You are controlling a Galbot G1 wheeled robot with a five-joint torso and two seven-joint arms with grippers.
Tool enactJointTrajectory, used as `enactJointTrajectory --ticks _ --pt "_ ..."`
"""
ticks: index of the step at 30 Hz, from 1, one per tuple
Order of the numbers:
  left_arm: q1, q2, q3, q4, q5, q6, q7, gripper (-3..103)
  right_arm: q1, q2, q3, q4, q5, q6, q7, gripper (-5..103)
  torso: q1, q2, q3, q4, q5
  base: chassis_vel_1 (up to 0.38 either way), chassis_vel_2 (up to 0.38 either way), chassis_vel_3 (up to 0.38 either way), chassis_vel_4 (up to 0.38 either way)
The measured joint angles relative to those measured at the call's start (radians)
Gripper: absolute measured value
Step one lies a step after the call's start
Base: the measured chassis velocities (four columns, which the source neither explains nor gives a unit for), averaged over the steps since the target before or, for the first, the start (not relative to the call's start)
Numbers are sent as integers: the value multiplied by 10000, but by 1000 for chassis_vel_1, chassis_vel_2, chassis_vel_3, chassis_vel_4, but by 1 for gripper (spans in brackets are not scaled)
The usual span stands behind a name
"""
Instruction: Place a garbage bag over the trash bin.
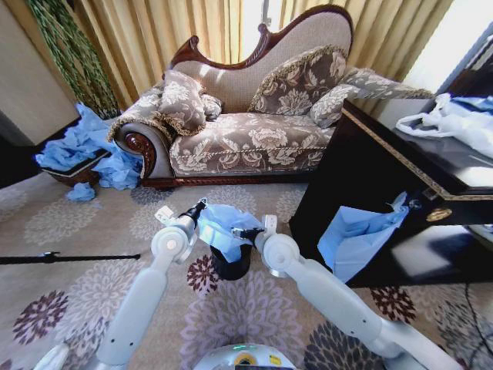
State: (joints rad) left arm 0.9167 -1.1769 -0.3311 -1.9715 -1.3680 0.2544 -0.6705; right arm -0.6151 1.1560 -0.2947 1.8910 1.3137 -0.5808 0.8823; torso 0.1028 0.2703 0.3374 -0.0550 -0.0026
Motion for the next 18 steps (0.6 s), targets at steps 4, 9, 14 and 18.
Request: enactJointTrajectory --ticks 4,9,14,18 --pt "47 -82 73 70 97 19 185 0 -5 46 61 240 237 308 -265 100 0 0 0 0 0 0 0 0 0" --pt "49 -201 159 96 149 31 261 0 36 97 -67 422 29 808 -1125 100 0 0 0 2 -1 0 0 0 0" --pt "46 -199 141 97 154 34 326 0 4 1 -123 374 -670 1089 -2030 100 0 0 -1 1 -1 0 0 0 0" --pt "106 -192 132 91 178 35 397 0 -12 -9 -244 133 -1023 1177 -2748 100 0 0 -2 -1 -1 0 0 0 0"
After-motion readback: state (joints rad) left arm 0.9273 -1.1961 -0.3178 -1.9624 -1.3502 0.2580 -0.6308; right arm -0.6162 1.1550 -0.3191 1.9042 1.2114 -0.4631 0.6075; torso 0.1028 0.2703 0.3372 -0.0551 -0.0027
